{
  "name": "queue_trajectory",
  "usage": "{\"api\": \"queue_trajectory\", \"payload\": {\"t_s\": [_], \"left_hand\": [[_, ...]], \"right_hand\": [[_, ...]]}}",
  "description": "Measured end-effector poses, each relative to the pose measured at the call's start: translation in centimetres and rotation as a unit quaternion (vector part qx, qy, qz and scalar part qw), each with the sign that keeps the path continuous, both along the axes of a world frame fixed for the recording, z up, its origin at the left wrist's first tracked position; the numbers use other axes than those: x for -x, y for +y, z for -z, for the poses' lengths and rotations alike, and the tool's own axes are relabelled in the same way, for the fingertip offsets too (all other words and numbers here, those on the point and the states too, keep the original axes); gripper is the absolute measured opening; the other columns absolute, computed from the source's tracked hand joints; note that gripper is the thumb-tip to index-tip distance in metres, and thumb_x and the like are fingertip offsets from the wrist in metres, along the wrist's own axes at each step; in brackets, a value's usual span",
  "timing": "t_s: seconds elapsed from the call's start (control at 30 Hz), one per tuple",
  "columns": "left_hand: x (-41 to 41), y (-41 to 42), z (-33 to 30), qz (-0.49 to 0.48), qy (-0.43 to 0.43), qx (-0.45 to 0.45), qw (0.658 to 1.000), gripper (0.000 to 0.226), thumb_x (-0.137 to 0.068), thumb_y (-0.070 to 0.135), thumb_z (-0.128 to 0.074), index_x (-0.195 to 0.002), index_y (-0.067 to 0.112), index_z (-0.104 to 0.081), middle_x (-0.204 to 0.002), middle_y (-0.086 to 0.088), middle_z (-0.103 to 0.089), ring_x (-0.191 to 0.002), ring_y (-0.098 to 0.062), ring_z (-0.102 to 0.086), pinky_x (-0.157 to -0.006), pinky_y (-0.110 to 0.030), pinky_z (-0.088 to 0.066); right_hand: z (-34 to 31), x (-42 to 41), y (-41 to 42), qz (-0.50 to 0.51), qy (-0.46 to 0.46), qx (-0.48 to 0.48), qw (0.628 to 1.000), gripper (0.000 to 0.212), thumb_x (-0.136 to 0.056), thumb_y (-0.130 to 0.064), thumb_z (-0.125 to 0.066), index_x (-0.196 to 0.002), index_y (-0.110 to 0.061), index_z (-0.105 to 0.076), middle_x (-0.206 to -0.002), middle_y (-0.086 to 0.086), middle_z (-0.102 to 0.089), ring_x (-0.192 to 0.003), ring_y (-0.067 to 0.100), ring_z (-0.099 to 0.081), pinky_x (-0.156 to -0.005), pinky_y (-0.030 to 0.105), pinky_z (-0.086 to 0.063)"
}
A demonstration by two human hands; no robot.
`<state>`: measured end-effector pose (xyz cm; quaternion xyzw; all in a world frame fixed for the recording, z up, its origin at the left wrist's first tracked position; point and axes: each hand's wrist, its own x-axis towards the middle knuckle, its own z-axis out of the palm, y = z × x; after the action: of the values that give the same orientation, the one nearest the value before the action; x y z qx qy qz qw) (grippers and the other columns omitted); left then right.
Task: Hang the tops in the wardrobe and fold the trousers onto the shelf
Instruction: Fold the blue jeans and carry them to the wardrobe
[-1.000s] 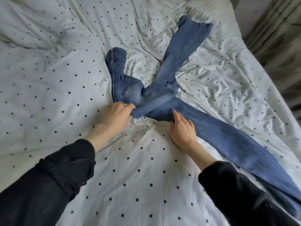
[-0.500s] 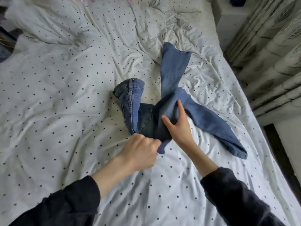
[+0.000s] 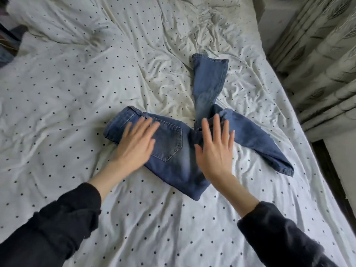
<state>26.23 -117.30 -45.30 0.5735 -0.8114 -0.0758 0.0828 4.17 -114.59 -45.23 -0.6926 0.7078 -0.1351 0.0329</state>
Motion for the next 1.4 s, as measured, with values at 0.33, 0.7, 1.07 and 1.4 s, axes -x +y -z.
{"api": "queue_trajectory", "payload": {"t_s": [0.33,0.7,1.07,1.4], "left_hand": [[-6.2,-2.3,6.8,-0.182,0.011,-0.225,0.957,0.058,-0.099,0.045,-0.025,-0.15,0.03,-0.002,-0.159,0.001,0.005,-0.145,-0.025,0.001,-0.115,-0.049,-0.008],[-8.6,-4.9,5.5,-0.339,0.27,-0.333,0.837,0.038,-0.09,0.042,-0.056,-0.115,0.012,-0.058,-0.115,-0.007,-0.064,-0.103,-0.025,-0.06,-0.093,-0.037,-0.047],[-7.5,-0.8,-5.8,-0.298,0.39,-0.335,0.804,0.011,-0.081,0.006,-0.071,-0.09,0.009,-0.064,-0.088,-0.005,-0.067,-0.078,-0.017,-0.063,-0.062,-0.024,-0.048],[-8.7,3.0,-20.6,-0.12,0.24,-0.08,0.96,0.013,-0.081,-0.003,-0.066,-0.085,0.009,-0.063,-0.081,0.002,-0.055,-0.085,-0.019,-0.054,-0.063,-0.013,-0.034]], "right_hand": [[6.9,-5.3,-1.1,-0.161,0.107,-0.195,0.962,0.072,-0.083,-0.07,-0.021,-0.137,-0.031,-0.047,-0.149,0.009,-0.037,-0.133,0.035,-0.04,-0.096,0.075,-0.021],[6.8,-5.2,-1.6,-0.162,0.108,-0.262,0.945,0.077,-0.087,-0.072,0.0,-0.143,-0.032,-0.037,-0.153,0.008,-0.031,-0.138,0.035,-0.033,-0.098,0.075,-0.015],[-1.4,-5.9,-0.4,-0.106,-0.068,-0.297,0.947,0.066,-0.097,-0.038,-0.045,-0.15,-0.025,-0.008,-0.159,0.0,0.003,-0.146,0.022,0.003,-0.114,0.057,-0.007],[-16.5,-6.6,-2.0,-0.23,-0.194,-0.1,0.948,0.089,-0.085,-0.037,-0.067,-0.151,-0.017,-0.011,-0.156,0.002,-0.02,-0.143,0.02,-0.02,-0.116,0.038,-0.022]]}}
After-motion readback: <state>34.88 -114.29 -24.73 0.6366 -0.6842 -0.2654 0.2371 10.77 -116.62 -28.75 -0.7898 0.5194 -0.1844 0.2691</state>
